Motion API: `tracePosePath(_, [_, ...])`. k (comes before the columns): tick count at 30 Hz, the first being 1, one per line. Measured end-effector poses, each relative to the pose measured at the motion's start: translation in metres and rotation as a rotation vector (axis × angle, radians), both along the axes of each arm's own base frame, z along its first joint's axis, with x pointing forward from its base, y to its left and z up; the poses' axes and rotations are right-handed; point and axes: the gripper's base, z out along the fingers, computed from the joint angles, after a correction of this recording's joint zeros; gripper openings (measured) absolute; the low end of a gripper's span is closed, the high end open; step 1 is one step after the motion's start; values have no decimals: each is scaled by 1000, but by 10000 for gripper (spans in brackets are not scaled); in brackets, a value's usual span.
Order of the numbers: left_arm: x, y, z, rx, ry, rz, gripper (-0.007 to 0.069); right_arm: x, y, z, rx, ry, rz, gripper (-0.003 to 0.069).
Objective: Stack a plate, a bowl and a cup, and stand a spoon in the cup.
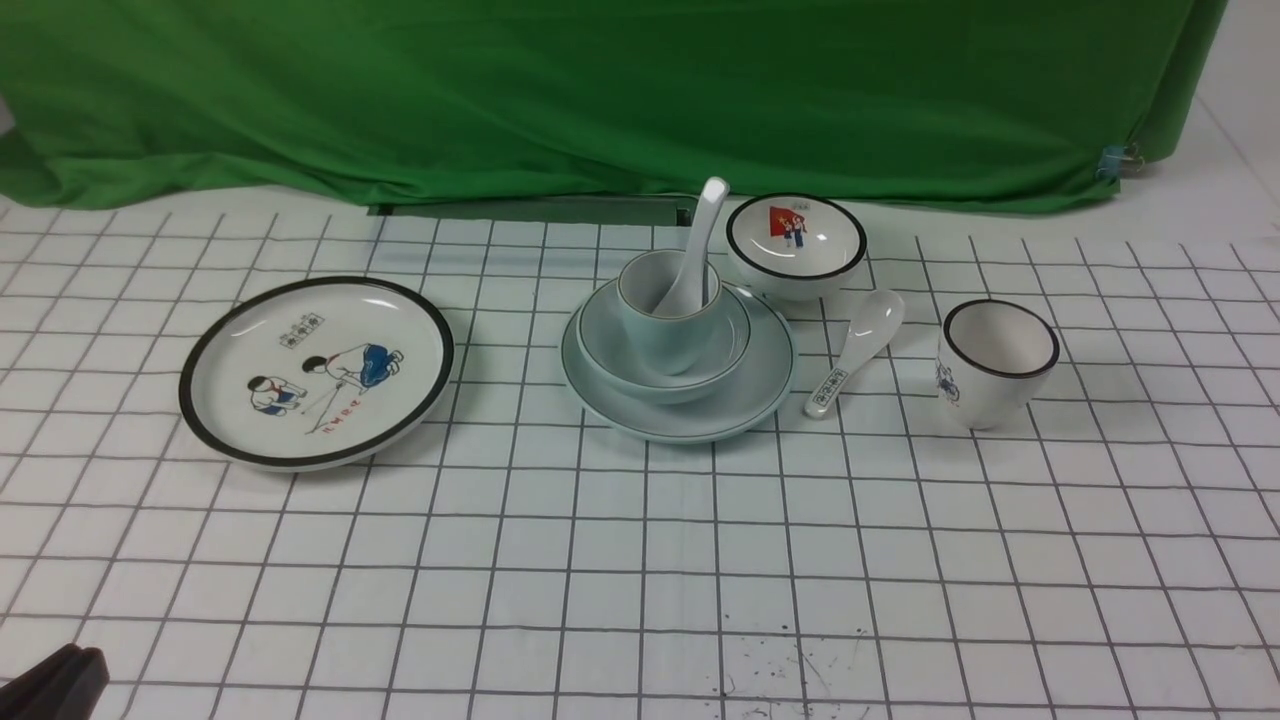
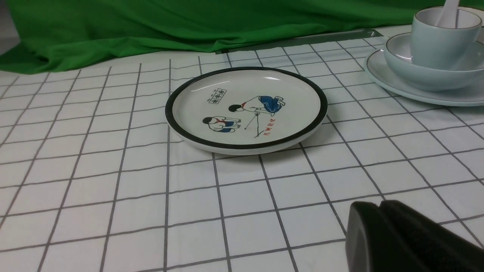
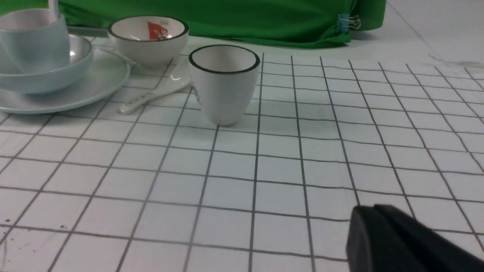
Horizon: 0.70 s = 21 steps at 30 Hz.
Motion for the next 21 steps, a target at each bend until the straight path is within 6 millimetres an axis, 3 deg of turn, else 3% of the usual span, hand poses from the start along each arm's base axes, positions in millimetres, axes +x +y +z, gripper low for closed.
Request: tracePosePath(21, [0,0,0,0,0,0,-29,0,0,0,18,4,-5,76])
